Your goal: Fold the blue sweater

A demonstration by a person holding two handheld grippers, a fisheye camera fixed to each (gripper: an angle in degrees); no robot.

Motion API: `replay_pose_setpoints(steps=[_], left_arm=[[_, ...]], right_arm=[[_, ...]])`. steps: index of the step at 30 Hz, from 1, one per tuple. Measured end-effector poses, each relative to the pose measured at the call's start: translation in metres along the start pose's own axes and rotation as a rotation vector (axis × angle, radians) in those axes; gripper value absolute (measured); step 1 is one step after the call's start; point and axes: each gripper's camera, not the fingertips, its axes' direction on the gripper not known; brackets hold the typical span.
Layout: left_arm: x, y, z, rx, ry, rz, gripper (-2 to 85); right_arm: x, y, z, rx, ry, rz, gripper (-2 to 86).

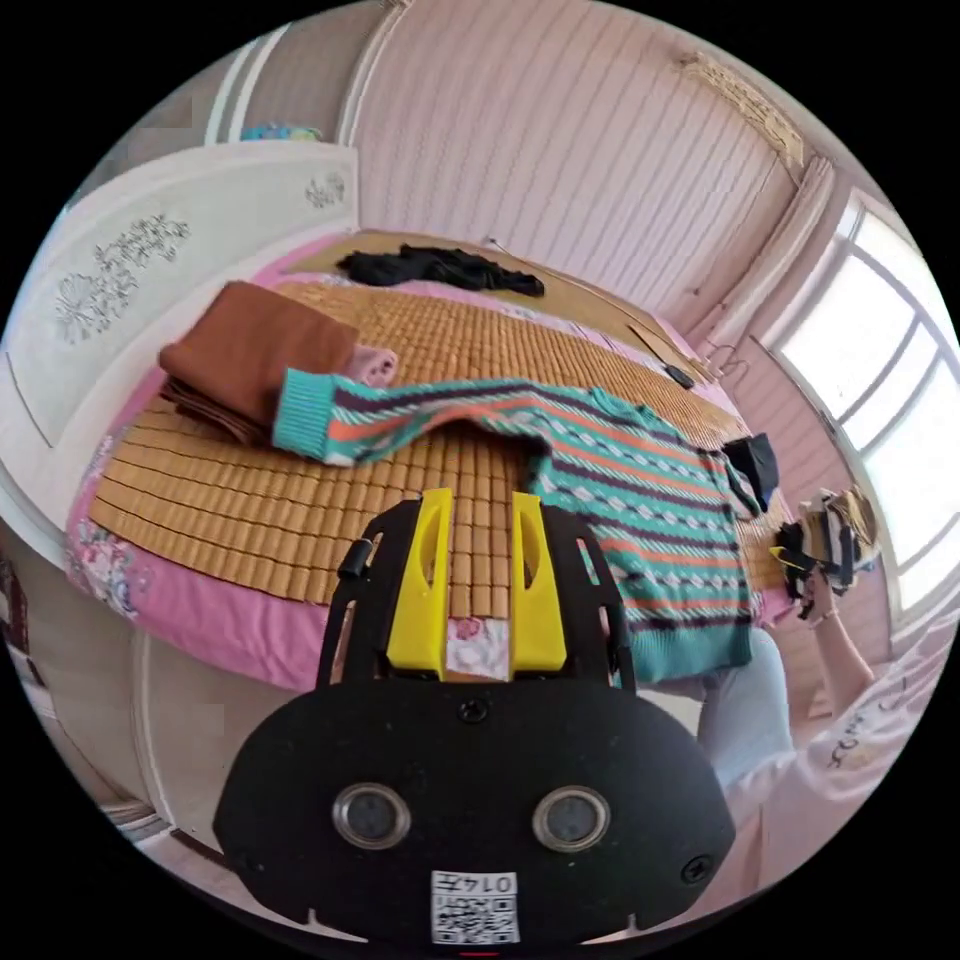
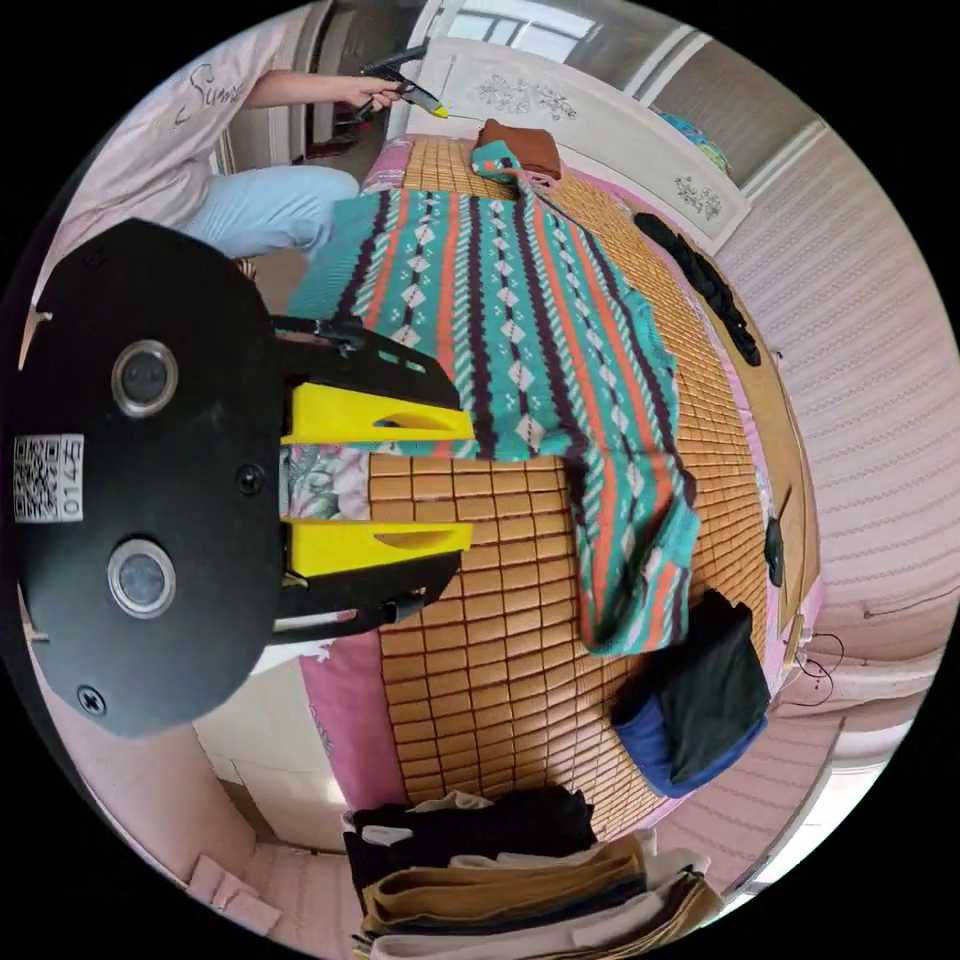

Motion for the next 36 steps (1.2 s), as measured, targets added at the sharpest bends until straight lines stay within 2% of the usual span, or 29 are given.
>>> replay_pose_setpoints(steps=[2,6,8,11,15,18,21,24,28,31,36], left_arm=[[0.022,0.029,0.052,-0.181,0.071,0.044,10.8],[0.049,0.052,0.102,-0.34,0.088,0.129,11.6],[0.06,0.053,0.126,-0.413,0.008,0.199,10.7],[0.067,0.053,0.149,-0.519,0.062,0.236,6.4],[0.068,0.055,0.153,-0.532,0.082,0.308,5.1],[0.044,0.048,0.139,-0.503,0.127,0.191,5.9],[0.027,0.016,0.092,-0.318,0.143,0.195,5.8],[0.043,-0.043,0.076,-0.204,0.011,0.378,6.5],[0.074,-0.126,0.128,-0.074,-0.144,0.544,8.4],[0.083,-0.164,0.194,-0.119,-0.199,0.587,9.5],[0.057,-0.182,0.277,-0.309,-0.169,0.449,9.9]], right_arm=[[-0.027,0.024,0.028,-0.126,-0.046,-0.059,13.7],[-0.05,0.035,0.056,-0.245,-0.017,-0.096,13.0],[-0.058,0.029,0.066,-0.273,-0.026,-0.094,9.3],[-0.069,0.014,0.059,-0.275,0.06,-0.157,4.0],[-0.055,0.001,0.054,-0.264,0.036,-0.093,4.1],[-0.053,-0.017,0.057,-0.334,-0.006,-0.085,5.8],[-0.087,-0.058,0.031,-0.215,0.158,-0.228,6.7],[-0.14,-0.126,0.025,-0.091,0.16,-0.417,7.4],[-0.215,-0.235,0.063,-0.029,0.122,-0.536,11.5],[-0.257,-0.292,0.102,-0.039,0.164,-0.558,12.3],[-0.282,-0.338,0.165,-0.132,0.319,-0.484,11.5]])
